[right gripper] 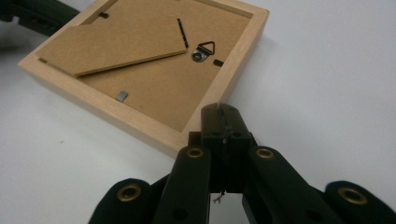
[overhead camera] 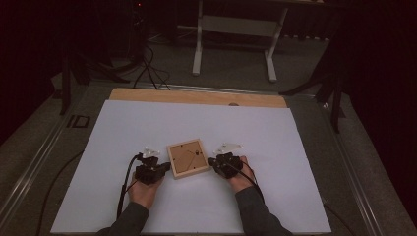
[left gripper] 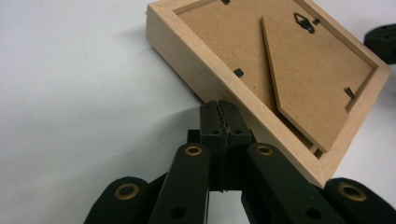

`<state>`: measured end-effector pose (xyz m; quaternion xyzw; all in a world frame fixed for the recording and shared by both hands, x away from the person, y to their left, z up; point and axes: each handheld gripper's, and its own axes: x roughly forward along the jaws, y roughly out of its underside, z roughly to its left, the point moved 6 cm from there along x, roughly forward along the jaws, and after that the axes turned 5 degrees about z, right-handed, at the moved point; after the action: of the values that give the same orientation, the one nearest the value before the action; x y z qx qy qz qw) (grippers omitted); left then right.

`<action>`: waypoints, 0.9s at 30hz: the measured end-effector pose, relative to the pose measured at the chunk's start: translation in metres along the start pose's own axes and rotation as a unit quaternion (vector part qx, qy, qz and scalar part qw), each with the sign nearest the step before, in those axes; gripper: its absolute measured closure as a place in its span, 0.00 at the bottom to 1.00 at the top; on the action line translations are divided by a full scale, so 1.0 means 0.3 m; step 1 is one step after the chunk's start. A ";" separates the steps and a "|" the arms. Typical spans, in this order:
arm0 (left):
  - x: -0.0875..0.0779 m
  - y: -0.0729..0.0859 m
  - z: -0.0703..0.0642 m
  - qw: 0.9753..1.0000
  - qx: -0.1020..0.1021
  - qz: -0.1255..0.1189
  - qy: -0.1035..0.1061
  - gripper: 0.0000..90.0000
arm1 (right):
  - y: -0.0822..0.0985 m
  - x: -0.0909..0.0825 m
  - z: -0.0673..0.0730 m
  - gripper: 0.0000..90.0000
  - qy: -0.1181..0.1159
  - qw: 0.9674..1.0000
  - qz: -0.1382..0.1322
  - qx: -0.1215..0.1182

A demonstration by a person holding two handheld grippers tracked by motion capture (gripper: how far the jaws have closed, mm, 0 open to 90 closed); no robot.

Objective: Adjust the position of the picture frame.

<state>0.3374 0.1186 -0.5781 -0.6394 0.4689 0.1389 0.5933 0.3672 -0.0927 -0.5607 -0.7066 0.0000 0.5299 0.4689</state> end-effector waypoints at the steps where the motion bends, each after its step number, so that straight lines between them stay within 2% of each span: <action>1: 0.002 -0.002 0.000 1.000 0.000 -0.001 0.000 1.00 | 0.003 -0.002 0.001 1.00 -0.001 1.000 0.000 -0.001; 5: 0.014 -0.014 0.000 1.000 0.000 -0.005 -0.005 1.00 | 0.012 -0.009 0.006 1.00 -0.001 1.000 -0.003 0.002; 9: 0.022 -0.025 0.000 1.000 -0.007 -0.010 0.000 1.00 | 0.018 -0.014 0.007 1.00 0.001 1.000 -0.004 0.002; 19: 0.037 -0.044 -0.003 1.000 -0.002 -0.012 -0.002 1.00 | 0.020 -0.016 0.003 1.00 0.006 1.000 -0.011 0.010; 27: 0.031 -0.039 -0.018 1.000 0.013 -0.007 0.010 1.00 | 0.029 -0.023 -0.008 1.00 0.011 1.000 -0.014 0.023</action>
<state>0.3491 0.1080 -0.5763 -0.6364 0.4716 0.1221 0.5980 0.3617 -0.1027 -0.5614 -0.7014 0.0070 0.5154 0.4922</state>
